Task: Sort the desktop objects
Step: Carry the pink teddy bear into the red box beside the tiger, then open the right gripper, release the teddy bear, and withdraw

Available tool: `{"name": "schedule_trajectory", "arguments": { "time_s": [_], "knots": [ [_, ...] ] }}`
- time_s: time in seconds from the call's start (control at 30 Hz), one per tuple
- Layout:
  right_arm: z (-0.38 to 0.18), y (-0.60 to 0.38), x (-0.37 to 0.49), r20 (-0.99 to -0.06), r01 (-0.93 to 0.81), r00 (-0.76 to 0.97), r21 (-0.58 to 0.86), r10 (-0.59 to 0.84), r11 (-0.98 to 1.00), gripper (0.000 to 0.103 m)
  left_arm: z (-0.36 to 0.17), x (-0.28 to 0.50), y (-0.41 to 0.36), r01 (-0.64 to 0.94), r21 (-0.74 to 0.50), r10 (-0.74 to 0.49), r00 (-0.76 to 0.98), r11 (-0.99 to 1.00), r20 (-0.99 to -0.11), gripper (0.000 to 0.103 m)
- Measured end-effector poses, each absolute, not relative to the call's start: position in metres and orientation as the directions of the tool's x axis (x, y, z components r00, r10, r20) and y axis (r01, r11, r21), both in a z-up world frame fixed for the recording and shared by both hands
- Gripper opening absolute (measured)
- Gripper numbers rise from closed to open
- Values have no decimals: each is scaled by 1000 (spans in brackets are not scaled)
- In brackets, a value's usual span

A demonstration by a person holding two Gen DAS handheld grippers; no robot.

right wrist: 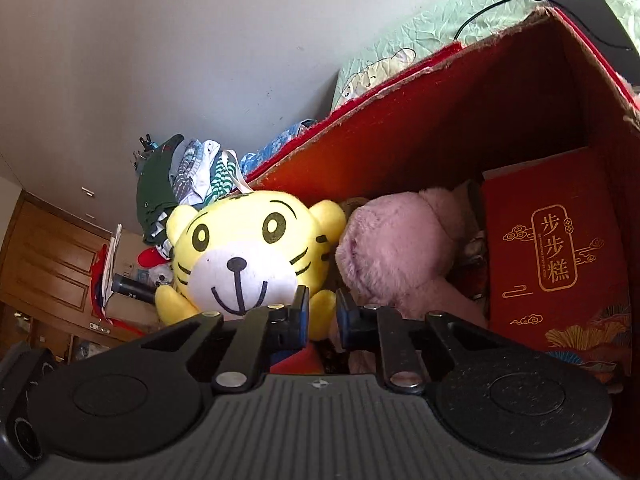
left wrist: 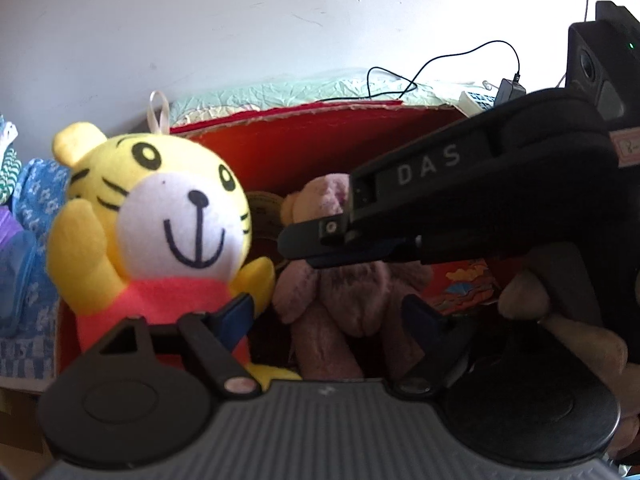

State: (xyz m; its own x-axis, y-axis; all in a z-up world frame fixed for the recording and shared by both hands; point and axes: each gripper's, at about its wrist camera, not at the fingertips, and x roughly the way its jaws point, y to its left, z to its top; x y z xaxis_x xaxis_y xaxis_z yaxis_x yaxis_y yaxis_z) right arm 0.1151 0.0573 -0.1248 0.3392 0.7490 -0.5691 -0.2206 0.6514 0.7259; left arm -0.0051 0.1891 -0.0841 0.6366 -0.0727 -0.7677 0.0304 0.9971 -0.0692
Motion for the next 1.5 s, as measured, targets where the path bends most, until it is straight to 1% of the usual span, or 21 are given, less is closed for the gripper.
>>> {"name": "schedule_trajectory", "arguments": {
  "time_s": [0.13, 0.23, 0.3, 0.37, 0.43, 0.5, 0.57, 0.6, 0.77, 0.83, 1.07, 1.2, 1.37, 1.43, 1.5],
  "knots": [
    [-111, 55, 105, -595, -285, 404, 640, 695, 713, 18, -81, -8, 188, 22, -65, -64, 639, 998, -767, 79],
    [-106, 50, 101, -603, -293, 443, 602, 663, 743, 20, -77, -7, 186, 16, -65, -60, 643, 998, -763, 77],
    [-105, 44, 98, -613, -290, 467, 575, 637, 765, 21, -76, -6, 184, 10, -50, -45, 640, 999, -767, 74],
    [-104, 40, 95, -624, -281, 483, 554, 615, 783, 23, -75, -6, 183, 1, -42, -33, 635, 999, -772, 73],
    [-106, 34, 92, -631, -267, 501, 538, 592, 799, 24, -74, -3, 185, -16, -33, -16, 623, 999, -782, 69],
    [-107, 30, 86, -636, -253, 516, 527, 574, 811, 25, -75, 0, 186, -35, -29, -2, 607, 999, -795, 60],
    [-107, 28, 81, -640, -246, 526, 515, 560, 821, 26, -75, -2, 184, -53, -19, 16, 599, 998, -801, 56],
    [-108, 28, 77, -638, -247, 533, 511, 556, 823, 25, -76, -2, 184, -62, -9, 30, 594, 998, -804, 53],
    [-106, 28, 64, -635, -243, 551, 500, 542, 832, 26, -75, -5, 181, -97, 31, 81, 579, 995, -811, 42],
    [-103, 27, 59, -631, -236, 561, 499, 536, 834, 27, -75, -5, 181, -110, 42, 98, 572, 993, -814, 39],
    [-91, 19, 46, -599, -250, 589, 504, 543, 827, 27, -71, -8, 178, -152, 72, 145, 552, 986, -821, 41],
    [-86, 14, 41, -590, -240, 606, 504, 534, 830, 27, -63, -12, 171, -148, 71, 143, 560, 986, -816, 51],
    [-86, 9, 35, -583, -234, 603, 523, 544, 820, 27, -59, -16, 164, -149, 74, 145, 552, 986, -821, 57],
    [-85, 6, 31, -570, -237, 606, 535, 554, 811, 27, -56, -19, 161, -161, 84, 160, 551, 983, -819, 57],
    [-83, 4, 27, -564, -239, 607, 542, 560, 805, 27, -50, -23, 159, -154, 78, 152, 562, 985, -813, 63]
  ]
}}
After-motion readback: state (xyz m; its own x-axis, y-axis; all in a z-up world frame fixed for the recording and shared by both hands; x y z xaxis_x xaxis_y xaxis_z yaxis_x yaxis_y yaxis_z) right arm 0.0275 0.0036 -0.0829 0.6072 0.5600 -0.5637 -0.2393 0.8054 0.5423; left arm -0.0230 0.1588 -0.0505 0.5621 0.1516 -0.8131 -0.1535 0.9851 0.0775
